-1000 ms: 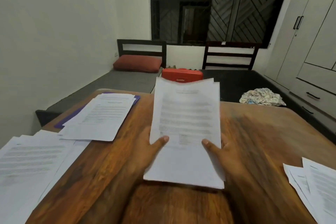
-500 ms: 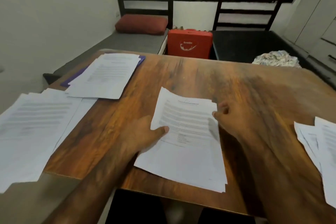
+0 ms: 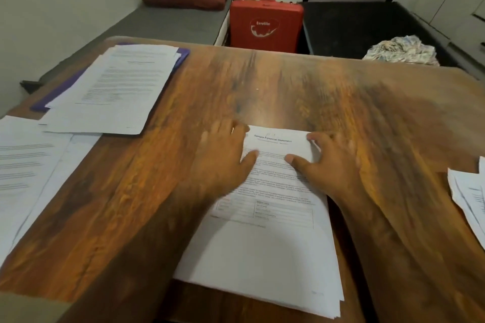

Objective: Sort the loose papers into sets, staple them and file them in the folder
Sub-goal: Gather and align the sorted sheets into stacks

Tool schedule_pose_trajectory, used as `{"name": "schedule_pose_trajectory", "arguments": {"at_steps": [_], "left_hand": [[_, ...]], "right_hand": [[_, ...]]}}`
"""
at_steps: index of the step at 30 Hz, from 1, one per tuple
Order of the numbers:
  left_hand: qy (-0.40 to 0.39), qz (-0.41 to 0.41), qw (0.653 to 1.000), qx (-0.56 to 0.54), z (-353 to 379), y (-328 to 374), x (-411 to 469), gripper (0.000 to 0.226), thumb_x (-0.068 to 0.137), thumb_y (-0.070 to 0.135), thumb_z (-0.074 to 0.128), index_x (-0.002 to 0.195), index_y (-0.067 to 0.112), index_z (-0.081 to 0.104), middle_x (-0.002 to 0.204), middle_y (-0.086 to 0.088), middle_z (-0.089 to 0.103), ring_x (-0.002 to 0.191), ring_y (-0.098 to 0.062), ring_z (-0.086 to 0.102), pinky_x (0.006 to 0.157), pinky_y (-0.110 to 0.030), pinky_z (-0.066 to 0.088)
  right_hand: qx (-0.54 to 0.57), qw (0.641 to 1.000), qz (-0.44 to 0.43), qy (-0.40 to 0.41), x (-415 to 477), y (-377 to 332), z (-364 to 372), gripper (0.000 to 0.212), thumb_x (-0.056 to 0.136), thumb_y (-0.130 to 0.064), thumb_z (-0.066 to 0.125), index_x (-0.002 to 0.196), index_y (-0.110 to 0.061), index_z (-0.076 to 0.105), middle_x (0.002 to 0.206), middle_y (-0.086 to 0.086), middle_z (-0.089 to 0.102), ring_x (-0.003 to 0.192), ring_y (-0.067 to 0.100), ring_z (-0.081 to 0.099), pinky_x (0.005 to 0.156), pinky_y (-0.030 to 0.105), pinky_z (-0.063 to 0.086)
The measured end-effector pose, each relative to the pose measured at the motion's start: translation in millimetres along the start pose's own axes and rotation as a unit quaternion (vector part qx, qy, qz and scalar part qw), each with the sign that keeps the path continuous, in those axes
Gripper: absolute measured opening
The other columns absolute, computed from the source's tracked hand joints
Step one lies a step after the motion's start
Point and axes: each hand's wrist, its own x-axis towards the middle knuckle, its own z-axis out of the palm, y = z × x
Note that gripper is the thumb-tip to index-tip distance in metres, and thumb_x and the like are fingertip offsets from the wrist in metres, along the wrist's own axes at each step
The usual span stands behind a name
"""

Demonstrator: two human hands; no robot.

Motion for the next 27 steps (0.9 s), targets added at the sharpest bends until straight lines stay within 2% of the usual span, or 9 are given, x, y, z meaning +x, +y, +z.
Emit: {"name": "schedule_pose_trajectory", "arguments": {"at_steps": [3,10,13,16,18,20,22,24,27], "left_hand": [[-0.014,0.014,0.999,0.033,24.2,-6.6,-6.4,0.057,0.100,0.057,0.032,0.145,0.023,0.045,0.148,0.002,0.043,0.134,-0.019,0.037,0.108,-0.046,0.030],[0.035,0.008,0.999,0.023,27.6,-8.8,-3.7,0.057,0.095,0.059,0.035,0.136,0.023,0.052,0.141,0.003,0.050,0.127,-0.019,0.045,0.102,-0.045,0.035],[0.038,-0.022,0.998,-0.042,22.7,-8.4,-3.8,0.071,0.087,0.060,0.048,0.147,0.021,0.042,0.150,-0.001,0.043,0.133,-0.021,0.040,0.107,-0.044,0.034],[0.093,-0.066,0.972,-0.206,15.6,-13.4,-5.7,0.085,0.079,0.040,0.066,0.154,0.018,0.033,0.152,-0.003,0.040,0.137,-0.020,0.038,0.110,-0.041,0.035],[0.147,-0.052,0.943,-0.295,14.3,-22.3,-8.5,0.060,0.076,0.018,0.069,0.134,0.019,0.057,0.139,0.000,0.049,0.129,-0.017,0.046,0.103,-0.040,0.047],[0.162,-0.042,0.925,-0.342,15.4,-29.5,-11.8,0.028,0.075,0.003,0.073,0.094,0.023,0.072,0.122,0.004,0.058,0.117,-0.011,0.055,0.090,-0.036,0.054],[0.167,-0.048,0.920,-0.352,20.0,-34.6,-11.7,0.039,0.074,-0.009,0.077,0.072,0.030,0.068,0.108,0.008,0.062,0.107,-0.007,0.060,0.081,-0.033,0.054],[0.172,-0.050,0.923,-0.340,22.4,-35.8,-10.4,0.045,0.074,-0.009,0.080,0.067,0.033,0.066,0.103,0.012,0.062,0.102,-0.012,0.061,0.079,-0.038,0.056],[0.159,-0.064,0.939,-0.299,22.9,-33.7,-9.3,0.045,0.076,-0.007,0.081,0.062,0.032,0.063,0.098,0.018,0.059,0.100,-0.014,0.058,0.077,-0.037,0.055]], "right_hand": [[-0.001,0.999,-0.019,0.025,-2.1,3.6,5.2,0.074,0.082,-0.072,0.069,0.140,-0.028,0.057,0.144,-0.003,0.051,0.133,0.024,0.040,0.111,0.049,0.038],[0.011,0.997,-0.059,0.044,-8.2,0.7,6.0,0.052,0.086,-0.066,0.063,0.128,-0.037,0.070,0.144,-0.007,0.052,0.135,0.023,0.042,0.111,0.058,0.037],[0.162,0.971,-0.164,0.057,-13.8,-0.3,3.6,0.026,0.089,-0.030,0.077,0.115,-0.032,0.076,0.134,-0.006,0.059,0.127,0.018,0.054,0.102,0.050,0.049],[0.320,0.911,-0.257,-0.046,-19.7,-5.5,-0.2,0.039,0.080,0.016,0.077,0.103,-0.015,0.080,0.115,0.003,0.071,0.113,0.022,0.067,0.095,0.045,0.055],[0.345,0.887,-0.265,-0.154,-23.9,-5.9,-9.3,0.033,0.078,0.007,0.085,0.104,-0.013,0.081,0.114,0.004,0.073,0.114,0.027,0.067,0.098,0.042,0.055],[0.377,0.857,-0.260,-0.235,-29.7,-4.9,-21.8,0.020,0.088,-0.013,0.079,0.108,-0.008,0.080,0.118,0.006,0.074,0.118,0.028,0.066,0.101,0.037,0.054],[0.452,0.841,-0.196,-0.223,-31.3,-7.6,-29.0,0.031,0.103,-0.025,0.060,0.105,0.000,0.078,0.114,0.009,0.077,0.113,0.026,0.071,0.097,0.034,0.055],[0.443,0.883,-0.102,-0.121,-23.8,-9.6,-26.7,0.036,0.106,-0.032,0.054,0.102,-0.007,0.080,0.107,0.002,0.079,0.100,0.017,0.074,0.086,0.031,0.058],[0.203,0.975,-0.085,0.004,-2.7,-0.1,-10.3,0.024,0.100,-0.038,0.067,0.118,-0.024,0.076,0.122,-0.012,0.072,0.112,0.011,0.066,0.097,0.046,0.056]]}}
